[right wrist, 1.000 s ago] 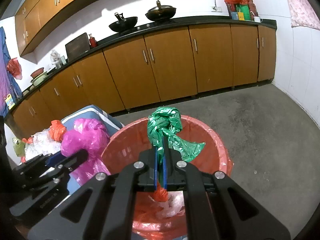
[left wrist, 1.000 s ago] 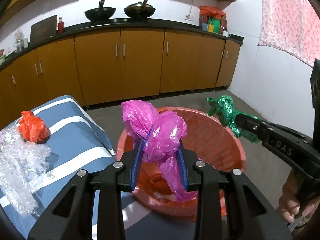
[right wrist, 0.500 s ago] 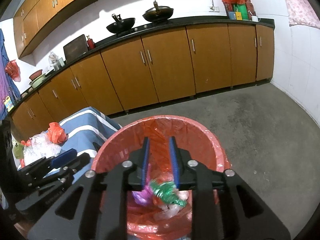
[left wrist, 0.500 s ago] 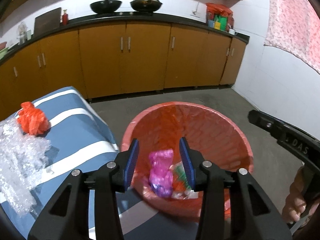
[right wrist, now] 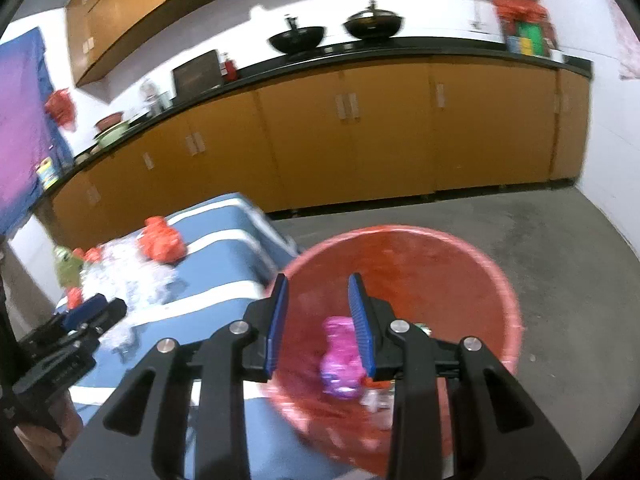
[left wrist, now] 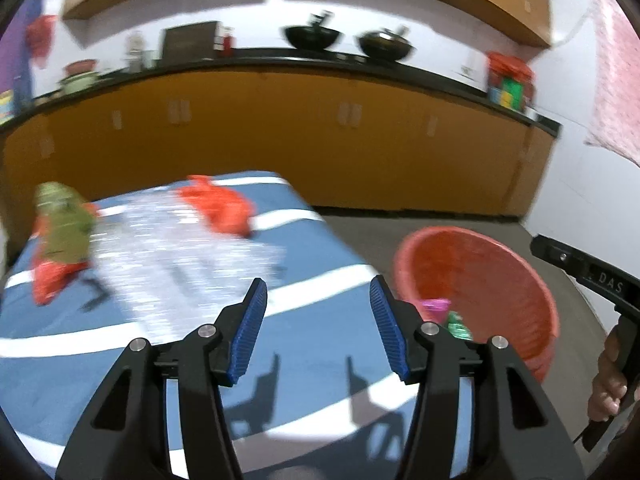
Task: Collect trash
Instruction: 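Move both open tools back over the table to the bubble wrap, then grasp a bubble wrap roll with the left tool while the right tool grasps another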
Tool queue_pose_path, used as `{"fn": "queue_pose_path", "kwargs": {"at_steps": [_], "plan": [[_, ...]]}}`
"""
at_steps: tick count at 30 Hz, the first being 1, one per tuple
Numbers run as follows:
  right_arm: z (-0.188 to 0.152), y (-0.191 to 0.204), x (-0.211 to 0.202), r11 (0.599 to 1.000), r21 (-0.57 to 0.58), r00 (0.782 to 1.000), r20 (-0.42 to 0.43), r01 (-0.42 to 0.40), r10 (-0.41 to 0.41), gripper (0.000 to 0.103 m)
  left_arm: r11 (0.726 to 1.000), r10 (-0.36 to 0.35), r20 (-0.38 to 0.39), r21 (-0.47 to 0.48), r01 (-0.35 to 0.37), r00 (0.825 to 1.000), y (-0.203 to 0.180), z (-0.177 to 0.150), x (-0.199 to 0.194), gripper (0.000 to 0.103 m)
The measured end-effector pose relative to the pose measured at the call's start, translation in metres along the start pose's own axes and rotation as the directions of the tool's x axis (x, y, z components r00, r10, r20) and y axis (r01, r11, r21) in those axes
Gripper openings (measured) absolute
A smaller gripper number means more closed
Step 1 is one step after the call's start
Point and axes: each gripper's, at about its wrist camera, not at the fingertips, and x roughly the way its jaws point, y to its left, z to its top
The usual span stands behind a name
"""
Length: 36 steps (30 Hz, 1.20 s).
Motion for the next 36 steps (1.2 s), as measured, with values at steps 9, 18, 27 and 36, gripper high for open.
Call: {"fn": "queue_pose_path", "kwargs": {"at_steps": [9, 18, 27, 36], "plan": [[-0.005, 0.089, 0.024, 0.986, -0.095, 0.990, -0.047, -0.135, 0.131, 0.032, 0.964, 0.259, 0.034, -0.064, -0.257, 0.965, 0.101, -0.020, -0.037, 0.058], [-0.012, 0.171, 0.061, 0.952, -0.206, 0.972, -0.115, -0.227, 0.206, 0.037, 0.909, 0.389, 0.009, -0.164, -0.383, 0.921, 0.171, -0.037, -0.049, 0.063], [-0.007, 0.224, 0.112, 0.930, -0.283, 0.969, -0.146, -0.234, 0.199, 0.064, 0.880, 0.432, 0.003, -0.220, -0.421, 0.902, 0.214, -0.042, -0.051, 0.063], [-0.016, 0.258, 0.155, 0.906, -0.367, 0.968, -0.207, -0.213, 0.143, 0.079, 0.873, 0.429, -0.008, -0.252, -0.417, 0.903, 0.234, -0.044, -0.048, 0.063]]}}
